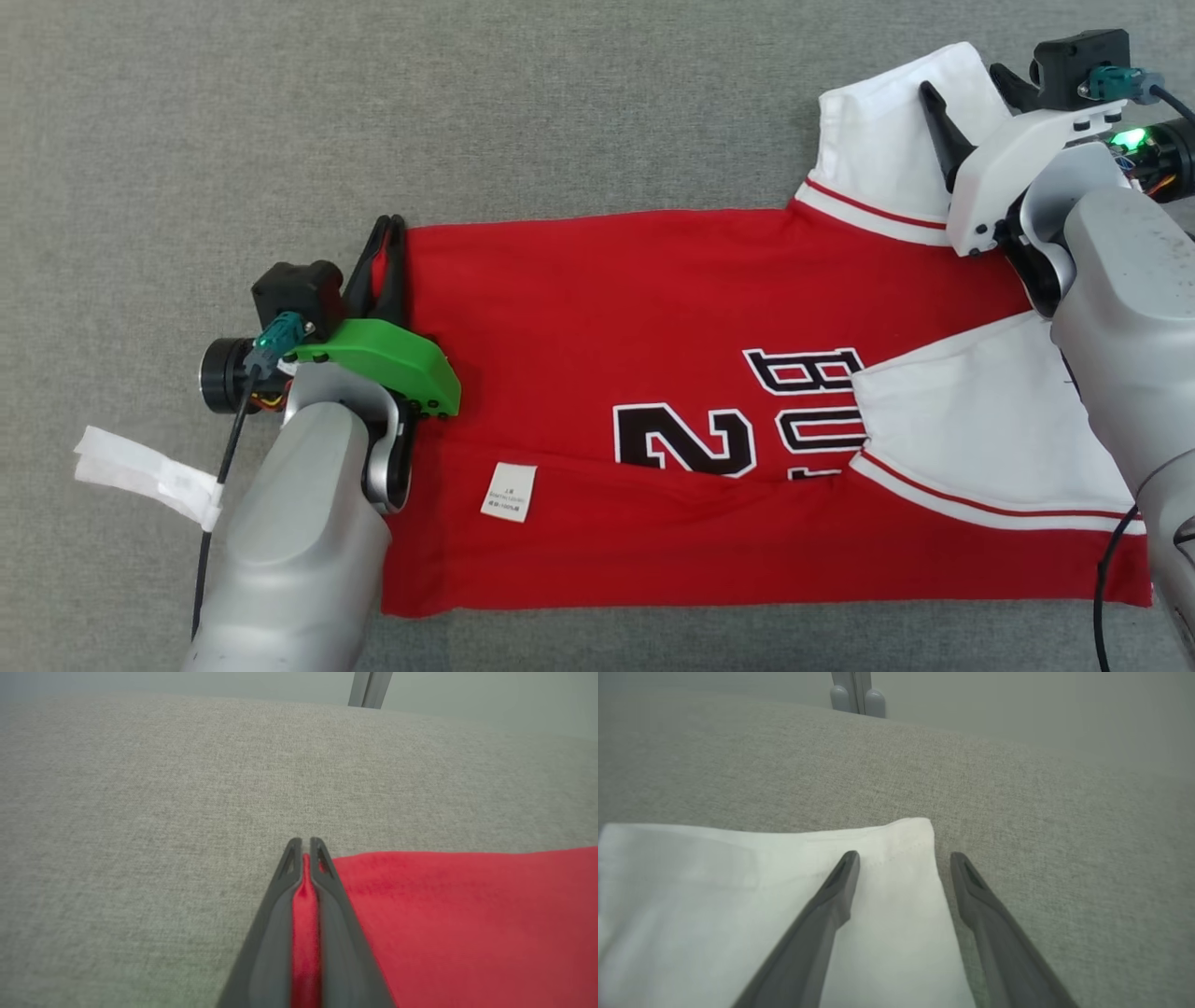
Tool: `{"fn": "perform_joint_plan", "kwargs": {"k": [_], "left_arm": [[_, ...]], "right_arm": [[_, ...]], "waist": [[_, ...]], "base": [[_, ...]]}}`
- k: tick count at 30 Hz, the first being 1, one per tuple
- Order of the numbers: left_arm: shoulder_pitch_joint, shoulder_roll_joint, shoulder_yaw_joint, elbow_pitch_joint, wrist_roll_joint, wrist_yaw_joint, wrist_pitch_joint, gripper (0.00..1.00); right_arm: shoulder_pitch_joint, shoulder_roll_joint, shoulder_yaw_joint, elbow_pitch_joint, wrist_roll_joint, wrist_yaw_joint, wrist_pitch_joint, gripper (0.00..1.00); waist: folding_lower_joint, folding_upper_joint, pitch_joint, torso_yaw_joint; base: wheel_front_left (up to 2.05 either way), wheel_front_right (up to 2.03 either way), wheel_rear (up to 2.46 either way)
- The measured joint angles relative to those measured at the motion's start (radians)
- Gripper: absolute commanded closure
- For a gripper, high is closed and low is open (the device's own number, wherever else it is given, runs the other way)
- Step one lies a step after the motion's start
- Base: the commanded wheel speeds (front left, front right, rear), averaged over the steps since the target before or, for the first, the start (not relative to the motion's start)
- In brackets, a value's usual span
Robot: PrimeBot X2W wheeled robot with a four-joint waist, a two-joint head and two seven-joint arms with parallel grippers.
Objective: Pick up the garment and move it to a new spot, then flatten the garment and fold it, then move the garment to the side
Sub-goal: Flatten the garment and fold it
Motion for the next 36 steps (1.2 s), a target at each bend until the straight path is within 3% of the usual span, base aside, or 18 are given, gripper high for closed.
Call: {"fn": "perform_joint_plan", "kwargs": {"k": [1, 2, 3, 17, 23, 36], "left_arm": [[0.001, 0.000, -0.009, -0.007, -0.007, 0.003, 0.000, 1.00], [0.002, 0.000, -0.018, -0.017, -0.014, 0.008, 0.000, 1.00], [0.002, 0.000, -0.027, -0.023, -0.021, 0.010, 0.000, 1.00], [0.009, -0.001, 0.000, -0.105, 0.004, 0.030, 0.001, 1.00], [0.027, -0.001, 0.058, -0.187, 0.061, 0.009, 0.001, 1.00], [0.228, -0.001, 0.131, -0.261, 0.137, -0.055, 0.001, 1.00]], "right_arm": [[-0.004, -0.001, 0.005, 0.013, 0.001, 0.000, 0.004, 0.12], [-0.009, -0.001, 0.009, 0.028, 0.004, 0.000, 0.007, 0.46], [-0.015, -0.001, 0.011, 0.042, 0.011, 0.000, 0.009, 1.00], [-0.072, -0.015, -0.042, 0.086, 0.014, 0.000, -0.156, 1.00], [-0.043, -0.019, -0.128, -0.112, -0.022, 0.000, -0.162, 1.00], [0.334, 0.030, -0.202, -0.360, 0.019, 0.000, -0.162, 1.00]], "waist": [[0.0000, 0.0000, 0.002, 0.006], [0.0000, 0.0000, 0.004, 0.012], [0.0000, 0.0000, 0.006, 0.018], [0.0000, 0.0000, -0.002, 0.016], [-0.0001, 0.0000, -0.032, 0.003], [-0.0001, 0.0000, -0.149, -0.055]], "base": [[0.00, 0.00, 0.00], [0.00, 0.00, 0.00], [0.00, 0.00, 0.00], [0.00, 0.00, 0.00], [0.00, 0.00, 0.00], [0.00, 0.00, 0.00]]}}
